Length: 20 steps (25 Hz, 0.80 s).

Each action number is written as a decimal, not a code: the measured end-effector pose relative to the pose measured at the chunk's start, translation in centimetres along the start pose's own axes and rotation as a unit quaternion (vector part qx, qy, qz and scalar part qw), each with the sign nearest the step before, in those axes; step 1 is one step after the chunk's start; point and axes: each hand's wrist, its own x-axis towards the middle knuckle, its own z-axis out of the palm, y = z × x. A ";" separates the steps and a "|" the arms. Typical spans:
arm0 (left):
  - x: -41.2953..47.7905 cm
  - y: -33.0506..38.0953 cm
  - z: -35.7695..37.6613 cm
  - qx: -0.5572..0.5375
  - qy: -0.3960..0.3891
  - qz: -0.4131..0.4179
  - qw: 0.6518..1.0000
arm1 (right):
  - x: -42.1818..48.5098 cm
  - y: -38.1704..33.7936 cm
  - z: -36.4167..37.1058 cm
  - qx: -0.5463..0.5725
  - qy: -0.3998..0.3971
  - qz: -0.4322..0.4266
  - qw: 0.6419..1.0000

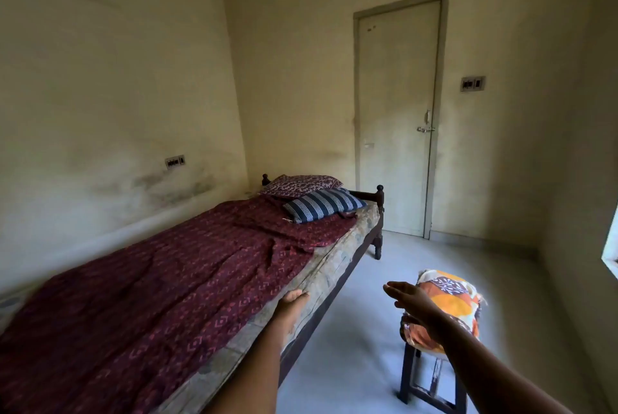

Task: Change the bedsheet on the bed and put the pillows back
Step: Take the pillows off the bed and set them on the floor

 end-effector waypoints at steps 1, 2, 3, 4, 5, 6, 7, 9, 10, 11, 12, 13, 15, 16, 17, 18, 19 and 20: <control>1.2 0.1 0.2 0.000 0.000 0.005 1.000 | 1.2 -0.1 0.0 0.004 0.005 -0.001 1.000; 2.5 0.4 0.3 0.000 -0.002 0.007 1.000 | 2.6 -0.1 -0.1 0.007 0.011 0.001 1.000; 3.8 0.6 0.4 0.002 -0.005 0.005 1.000 | 4.1 0.0 -0.2 0.003 0.012 0.006 1.000; 6.0 0.9 0.8 0.005 -0.011 0.003 1.000 | 6.2 0.0 -0.5 0.006 0.010 0.009 1.000; 7.8 1.3 1.2 0.007 -0.013 0.005 1.000 | 8.0 -0.1 -0.8 0.006 0.011 0.013 1.000; 9.2 1.8 1.4 0.007 -0.009 0.006 1.000 | 9.3 -0.4 -1.0 0.010 0.015 0.017 1.000; 11.4 2.6 2.1 0.008 -0.008 0.009 1.000 | 11.6 -0.6 -1.5 0.019 0.020 0.017 0.999; 16.1 4.3 3.6 0.009 -0.010 0.016 1.000 | 16.2 -1.2 -2.9 0.044 0.025 0.017 0.999; 18.4 5.2 4.1 0.000 -0.007 0.015 1.000 | 18.3 -1.6 -3.7 0.054 0.030 0.019 0.998; 20.4 6.1 4.6 -0.009 -0.005 0.014 1.000 | 20.2 -2.0 -4.4 0.058 0.034 0.022 0.997; 22.5 6.9 5.2 -0.016 -0.008 0.016 1.000 | 22.3 -2.5 -5.1 0.060 0.036 0.021 0.997; 24.6 7.5 5.7 -0.021 -0.009 0.016 1.000 | 24.6 -2.7 -5.7 0.060 0.036 0.018 0.997; 28.9 8.7 6.3 -0.025 -0.008 0.010 1.000 | 29.1 -3.5 -6.6 0.060 0.038 0.015 0.997; 30.8 9.2 6.6 -0.024 -0.006 0.002 1.000 | 31.1 -3.9 -6.9 0.059 0.039 0.019 0.997; 32.9 9.4 6.7 -0.028 -0.008 -0.002 1.000 | 33.2 -4.1 -7.1 0.061 0.039 0.020 0.997; 34.7 9.5 6.7 -0.031 -0.007 -0.003 1.000 | 35.0 -4.3 -7.2 0.059 0.041 0.021 0.997; 36.5 9.6 6.7 -0.034 -0.007 -0.005 0.999 | 36.7 -4.5 -7.2 0.059 0.042 0.022 0.997; 38.8 9.6 6.6 -0.036 -0.005 -0.009 0.999 | 38.8 -4.7 -7.1 0.058 0.042 0.022 0.997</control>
